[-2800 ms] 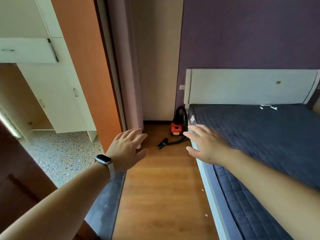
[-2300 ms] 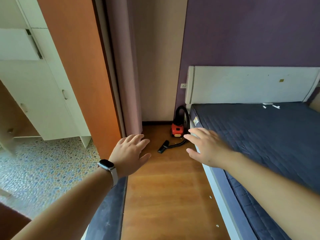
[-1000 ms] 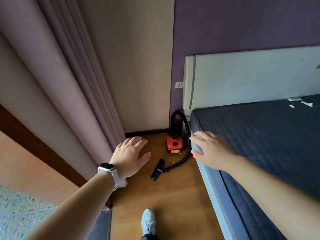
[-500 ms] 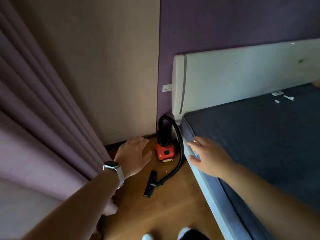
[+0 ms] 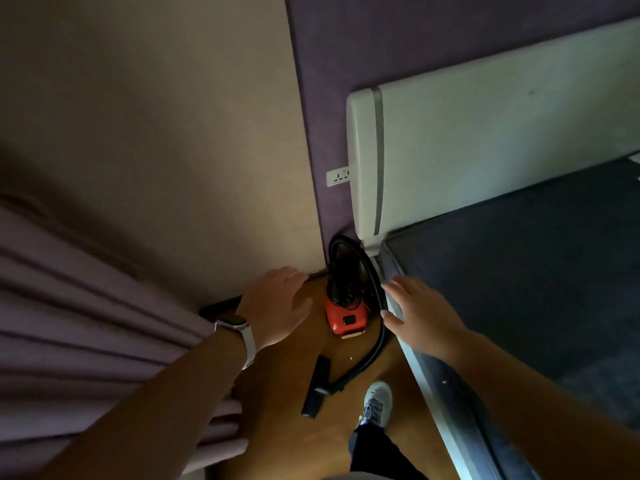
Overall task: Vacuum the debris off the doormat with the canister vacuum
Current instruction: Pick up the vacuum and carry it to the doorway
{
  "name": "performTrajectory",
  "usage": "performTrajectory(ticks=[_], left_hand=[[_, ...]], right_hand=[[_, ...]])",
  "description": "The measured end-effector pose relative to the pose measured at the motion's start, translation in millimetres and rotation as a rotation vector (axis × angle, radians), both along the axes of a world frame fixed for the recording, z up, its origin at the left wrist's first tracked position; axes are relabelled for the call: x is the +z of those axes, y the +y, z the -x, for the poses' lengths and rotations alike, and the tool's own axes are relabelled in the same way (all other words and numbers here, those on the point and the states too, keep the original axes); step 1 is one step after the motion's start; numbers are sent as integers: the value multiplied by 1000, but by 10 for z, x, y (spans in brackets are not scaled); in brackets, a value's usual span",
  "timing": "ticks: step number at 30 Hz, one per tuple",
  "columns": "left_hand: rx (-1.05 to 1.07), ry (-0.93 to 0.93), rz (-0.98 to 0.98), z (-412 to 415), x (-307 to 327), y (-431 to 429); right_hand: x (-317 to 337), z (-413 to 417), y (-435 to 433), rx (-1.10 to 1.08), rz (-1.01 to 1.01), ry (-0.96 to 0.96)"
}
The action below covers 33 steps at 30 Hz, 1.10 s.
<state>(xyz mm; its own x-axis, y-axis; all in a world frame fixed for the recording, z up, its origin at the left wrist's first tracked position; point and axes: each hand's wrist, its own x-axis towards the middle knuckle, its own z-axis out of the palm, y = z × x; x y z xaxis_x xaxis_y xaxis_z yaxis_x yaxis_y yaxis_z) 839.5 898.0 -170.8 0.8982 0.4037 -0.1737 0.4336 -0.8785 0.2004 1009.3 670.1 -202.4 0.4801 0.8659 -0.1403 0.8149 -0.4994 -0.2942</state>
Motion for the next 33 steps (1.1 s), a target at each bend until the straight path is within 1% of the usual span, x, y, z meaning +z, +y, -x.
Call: performTrajectory(ticks=[6, 10, 13, 16, 22, 26, 30, 33], left_hand=[[26, 99, 77, -829, -404, 308], [44, 154, 113, -1249, -778, 450], [58, 171, 113, -1548, -1177, 585], [59, 222, 148, -1817, -1693, 730], [-45, 270, 222, -2070, -2888, 962], [19, 311, 295, -2196, -3720, 1136], [100, 359, 335, -2331, -4503, 1312], [120, 384, 339, -2397, -5017, 1415]], right_hand=[[-330, -897, 384, 3, 8, 43], [-607, -1242, 516, -70, 3, 95], [-1001, -1383, 648, -140, 32, 169], [-1527, -1459, 827, -219, 103, 253], [-2704, -1485, 1172, -423, 126, 402], [-3421, -1544, 1297, -543, 111, 419], [-4083, -1657, 1428, -582, 128, 434], [-4492, -1728, 1528, -632, 81, 445]])
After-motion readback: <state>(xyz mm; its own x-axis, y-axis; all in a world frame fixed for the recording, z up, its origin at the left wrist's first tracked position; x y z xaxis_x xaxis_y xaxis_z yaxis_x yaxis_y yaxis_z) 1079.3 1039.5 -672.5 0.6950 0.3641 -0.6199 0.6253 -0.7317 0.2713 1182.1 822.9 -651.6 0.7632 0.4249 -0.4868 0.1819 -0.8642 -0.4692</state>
